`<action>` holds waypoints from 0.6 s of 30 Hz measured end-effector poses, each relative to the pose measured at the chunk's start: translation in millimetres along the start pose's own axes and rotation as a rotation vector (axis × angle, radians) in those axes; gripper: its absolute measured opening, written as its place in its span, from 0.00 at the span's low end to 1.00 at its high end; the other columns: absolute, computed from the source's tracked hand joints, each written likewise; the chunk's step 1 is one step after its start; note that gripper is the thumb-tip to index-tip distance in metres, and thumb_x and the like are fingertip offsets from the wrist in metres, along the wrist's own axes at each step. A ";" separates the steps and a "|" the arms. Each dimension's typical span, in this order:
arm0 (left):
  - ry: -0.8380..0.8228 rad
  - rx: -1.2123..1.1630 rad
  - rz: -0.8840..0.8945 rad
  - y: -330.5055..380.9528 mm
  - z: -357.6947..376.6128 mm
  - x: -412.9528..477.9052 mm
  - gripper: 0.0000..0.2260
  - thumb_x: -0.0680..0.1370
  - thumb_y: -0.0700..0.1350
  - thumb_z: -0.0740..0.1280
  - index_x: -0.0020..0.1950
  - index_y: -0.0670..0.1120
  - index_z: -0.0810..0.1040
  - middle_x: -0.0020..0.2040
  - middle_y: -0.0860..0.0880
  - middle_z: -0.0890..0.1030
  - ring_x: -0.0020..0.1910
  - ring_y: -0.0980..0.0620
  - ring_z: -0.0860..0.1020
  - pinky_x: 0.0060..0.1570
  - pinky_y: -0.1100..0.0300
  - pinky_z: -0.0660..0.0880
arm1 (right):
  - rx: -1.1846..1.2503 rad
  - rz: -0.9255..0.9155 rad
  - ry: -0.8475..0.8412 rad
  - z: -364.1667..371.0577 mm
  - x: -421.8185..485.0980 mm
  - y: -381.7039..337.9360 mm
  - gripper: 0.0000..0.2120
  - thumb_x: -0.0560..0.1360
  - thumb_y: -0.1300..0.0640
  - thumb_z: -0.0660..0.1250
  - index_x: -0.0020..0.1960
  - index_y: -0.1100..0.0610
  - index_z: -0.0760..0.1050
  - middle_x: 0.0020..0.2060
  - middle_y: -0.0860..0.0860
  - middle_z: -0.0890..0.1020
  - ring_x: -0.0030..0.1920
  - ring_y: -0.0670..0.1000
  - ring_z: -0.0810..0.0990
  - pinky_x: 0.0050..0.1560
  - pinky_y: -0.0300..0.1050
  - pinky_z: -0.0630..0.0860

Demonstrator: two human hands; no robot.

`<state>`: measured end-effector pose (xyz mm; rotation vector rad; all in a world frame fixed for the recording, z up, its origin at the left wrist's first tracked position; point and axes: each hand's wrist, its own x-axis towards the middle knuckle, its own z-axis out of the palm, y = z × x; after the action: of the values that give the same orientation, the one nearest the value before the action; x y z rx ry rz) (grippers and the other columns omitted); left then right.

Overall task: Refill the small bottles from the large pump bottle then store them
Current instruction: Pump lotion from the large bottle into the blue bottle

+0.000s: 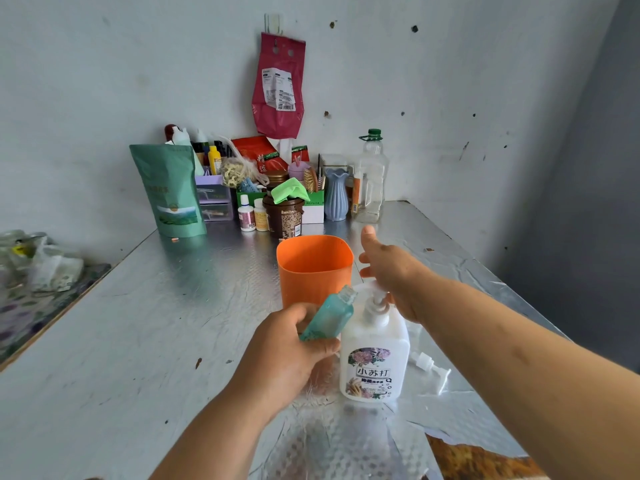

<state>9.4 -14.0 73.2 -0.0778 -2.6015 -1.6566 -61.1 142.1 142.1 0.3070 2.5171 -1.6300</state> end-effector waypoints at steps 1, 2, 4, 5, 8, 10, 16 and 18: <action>-0.001 -0.021 -0.007 -1.1 -0.2 -1.0 0.15 0.70 0.43 0.77 0.52 0.56 0.81 0.47 0.57 0.85 0.48 0.56 0.83 0.56 0.47 0.78 | 0.006 0.004 0.002 0.3 0.0 0.1 0.35 0.78 0.34 0.44 0.73 0.58 0.63 0.70 0.57 0.68 0.71 0.59 0.65 0.69 0.57 0.60; -0.001 -0.046 -0.012 -1.6 -0.8 -2.1 0.15 0.70 0.42 0.77 0.53 0.56 0.81 0.47 0.57 0.85 0.48 0.56 0.83 0.57 0.47 0.78 | 0.016 0.008 0.003 0.3 -0.3 0.0 0.36 0.78 0.34 0.44 0.73 0.58 0.63 0.70 0.57 0.68 0.71 0.59 0.65 0.70 0.57 0.60; 0.002 -0.096 -0.018 -1.7 -2.0 -3.7 0.15 0.71 0.42 0.77 0.53 0.56 0.81 0.48 0.57 0.85 0.50 0.56 0.83 0.58 0.47 0.77 | 0.039 0.006 0.011 -0.6 0.2 0.0 0.36 0.78 0.34 0.44 0.72 0.58 0.64 0.69 0.57 0.70 0.70 0.59 0.66 0.70 0.57 0.61; 0.003 -0.119 -0.023 -1.5 -2.7 -5.1 0.15 0.71 0.41 0.76 0.53 0.55 0.80 0.49 0.57 0.85 0.51 0.55 0.83 0.59 0.47 0.77 | 0.057 0.003 0.016 -0.5 -0.3 0.3 0.36 0.78 0.34 0.44 0.72 0.59 0.65 0.68 0.57 0.71 0.68 0.59 0.68 0.70 0.57 0.62; 0.007 -0.181 -0.016 2.1 -3.7 -7.0 0.14 0.72 0.39 0.75 0.52 0.54 0.80 0.49 0.57 0.85 0.51 0.56 0.83 0.60 0.48 0.76 | 0.155 -0.032 0.036 -5.3 -2.6 -1.0 0.34 0.79 0.36 0.44 0.68 0.59 0.69 0.61 0.55 0.77 0.64 0.56 0.71 0.70 0.56 0.64; 0.008 -0.201 -0.005 4.0 -3.5 -8.7 0.13 0.73 0.38 0.74 0.52 0.53 0.79 0.48 0.57 0.86 0.50 0.57 0.83 0.60 0.51 0.76 | 0.222 -0.073 0.078 -11.3 -3.8 0.8 0.33 0.79 0.36 0.44 0.66 0.58 0.72 0.58 0.54 0.79 0.59 0.54 0.72 0.68 0.56 0.65; 0.038 -0.154 -0.014 -8.4 -1.0 -16.8 0.12 0.73 0.42 0.74 0.52 0.54 0.77 0.50 0.57 0.85 0.51 0.59 0.82 0.56 0.58 0.75 | 0.364 -0.138 0.332 -39.4 -15.1 38.4 0.23 0.80 0.41 0.51 0.58 0.55 0.78 0.50 0.48 0.82 0.48 0.48 0.77 0.60 0.51 0.75; 0.047 -0.126 -0.040 -17.6 1.8 -20.8 0.13 0.74 0.43 0.74 0.55 0.53 0.76 0.51 0.56 0.84 0.51 0.59 0.82 0.52 0.61 0.75 | 0.377 -0.116 0.395 -44.5 -20.3 62.0 0.19 0.79 0.44 0.54 0.54 0.54 0.78 0.46 0.47 0.82 0.44 0.46 0.77 0.58 0.51 0.76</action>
<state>28.8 -20.0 54.9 0.0083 -2.4790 -1.8116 -26.5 205.3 109.7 0.5830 2.5053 -2.2921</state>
